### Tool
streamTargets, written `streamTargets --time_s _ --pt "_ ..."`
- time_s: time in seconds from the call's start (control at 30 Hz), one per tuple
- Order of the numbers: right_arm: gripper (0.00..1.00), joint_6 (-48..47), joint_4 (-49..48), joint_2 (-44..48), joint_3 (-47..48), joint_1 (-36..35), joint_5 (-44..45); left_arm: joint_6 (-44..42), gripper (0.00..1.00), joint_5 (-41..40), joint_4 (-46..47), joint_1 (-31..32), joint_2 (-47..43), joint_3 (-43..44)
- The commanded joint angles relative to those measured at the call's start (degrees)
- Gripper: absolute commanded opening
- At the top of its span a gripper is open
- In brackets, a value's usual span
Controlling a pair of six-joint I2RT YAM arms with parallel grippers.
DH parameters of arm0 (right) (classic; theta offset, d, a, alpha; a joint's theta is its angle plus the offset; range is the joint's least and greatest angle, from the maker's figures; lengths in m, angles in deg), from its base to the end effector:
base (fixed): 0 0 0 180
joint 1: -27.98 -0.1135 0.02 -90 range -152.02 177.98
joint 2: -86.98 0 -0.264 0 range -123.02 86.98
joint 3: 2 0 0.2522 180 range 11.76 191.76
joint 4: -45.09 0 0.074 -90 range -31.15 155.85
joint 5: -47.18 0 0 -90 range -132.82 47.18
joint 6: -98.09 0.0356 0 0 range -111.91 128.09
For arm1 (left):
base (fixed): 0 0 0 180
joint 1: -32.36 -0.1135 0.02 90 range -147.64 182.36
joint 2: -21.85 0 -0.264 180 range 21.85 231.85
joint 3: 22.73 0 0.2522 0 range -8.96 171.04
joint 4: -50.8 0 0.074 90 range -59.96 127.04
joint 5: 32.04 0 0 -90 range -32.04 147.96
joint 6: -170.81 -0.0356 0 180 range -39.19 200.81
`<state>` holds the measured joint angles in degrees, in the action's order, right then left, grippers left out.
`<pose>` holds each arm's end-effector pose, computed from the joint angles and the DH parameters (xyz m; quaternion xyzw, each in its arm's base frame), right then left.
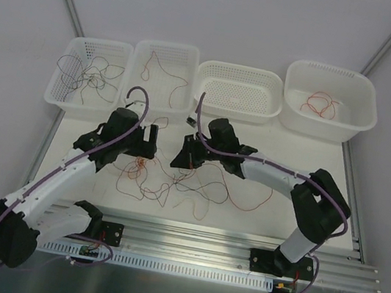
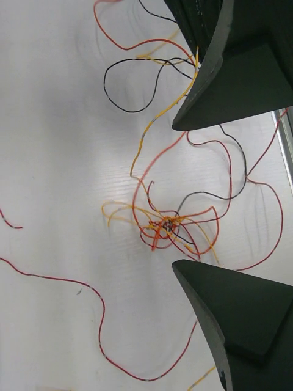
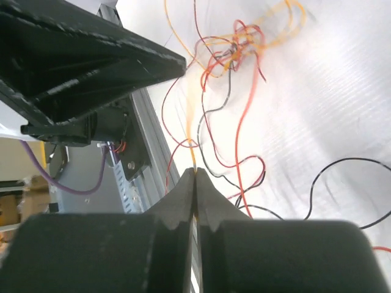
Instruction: Untangle the cables
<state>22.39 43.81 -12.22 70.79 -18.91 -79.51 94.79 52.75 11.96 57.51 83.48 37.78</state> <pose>0.2448 0.2926 0.2184 -0.3868 0.7216 0.4878 0.3030 0.2101 -0.0951 0.2706 0.0690 0.9028 -0.1027 0.4119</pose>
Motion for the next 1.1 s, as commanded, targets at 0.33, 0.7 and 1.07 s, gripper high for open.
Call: streamTargets --time_s 0.33,0.7,1.07 --pt "0.01 -7.45 20.32 12.97 7.94 -0.83 5.22 17.04 0.90 1.87 10.13 0.43 -17.34 -15.98" --pt "0.01 -6.66 22.43 14.65 9.79 -1.97 6.10 25.31 0.75 -1.02 28.67 1.84 -2.05 -19.85" --pt "0.01 -5.78 20.76 14.21 8.74 -4.17 6.98 32.95 0.53 -4.10 32.29 2.10 9.55 -18.09"
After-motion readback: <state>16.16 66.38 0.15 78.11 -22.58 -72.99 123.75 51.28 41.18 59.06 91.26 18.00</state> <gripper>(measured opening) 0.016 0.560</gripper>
